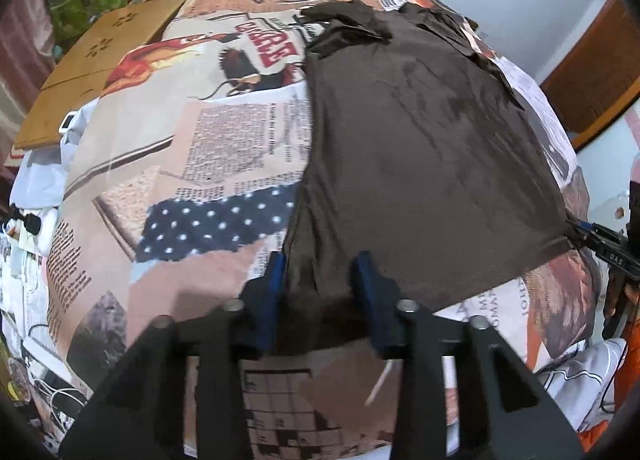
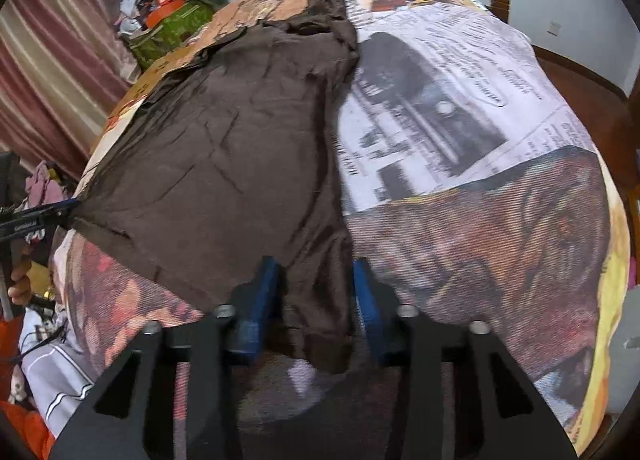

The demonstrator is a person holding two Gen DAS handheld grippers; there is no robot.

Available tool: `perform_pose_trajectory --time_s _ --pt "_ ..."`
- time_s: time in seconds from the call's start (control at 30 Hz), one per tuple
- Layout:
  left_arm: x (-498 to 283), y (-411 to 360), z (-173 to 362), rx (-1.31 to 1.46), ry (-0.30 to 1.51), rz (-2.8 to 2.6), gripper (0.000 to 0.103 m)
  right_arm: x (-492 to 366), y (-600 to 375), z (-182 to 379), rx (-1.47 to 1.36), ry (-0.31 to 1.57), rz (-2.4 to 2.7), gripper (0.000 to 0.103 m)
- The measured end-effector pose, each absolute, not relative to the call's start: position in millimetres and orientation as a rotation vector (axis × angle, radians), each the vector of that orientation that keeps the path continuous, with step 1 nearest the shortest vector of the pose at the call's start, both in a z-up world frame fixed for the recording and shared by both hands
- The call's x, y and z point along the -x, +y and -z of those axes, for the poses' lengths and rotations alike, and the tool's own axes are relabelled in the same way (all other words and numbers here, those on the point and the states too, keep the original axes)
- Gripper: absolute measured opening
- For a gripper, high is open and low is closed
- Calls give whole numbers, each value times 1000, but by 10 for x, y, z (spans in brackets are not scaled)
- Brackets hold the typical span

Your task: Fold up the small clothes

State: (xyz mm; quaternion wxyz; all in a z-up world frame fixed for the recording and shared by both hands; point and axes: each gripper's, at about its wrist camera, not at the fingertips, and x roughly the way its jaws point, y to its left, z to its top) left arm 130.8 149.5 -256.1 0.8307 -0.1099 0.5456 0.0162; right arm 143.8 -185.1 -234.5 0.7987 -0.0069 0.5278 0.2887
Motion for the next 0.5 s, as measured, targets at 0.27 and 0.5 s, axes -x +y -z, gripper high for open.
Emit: perform_pose_trajectory --time_s 0.27,0.5 --pt "-1348 1385 2442 164 1121 -61 5 -1385 -1784 2273 62 1082 -628 7" --pt "-1418 1448 2105 128 1008 -102 5 -1462 -1829 2021 26 987 -628 6"
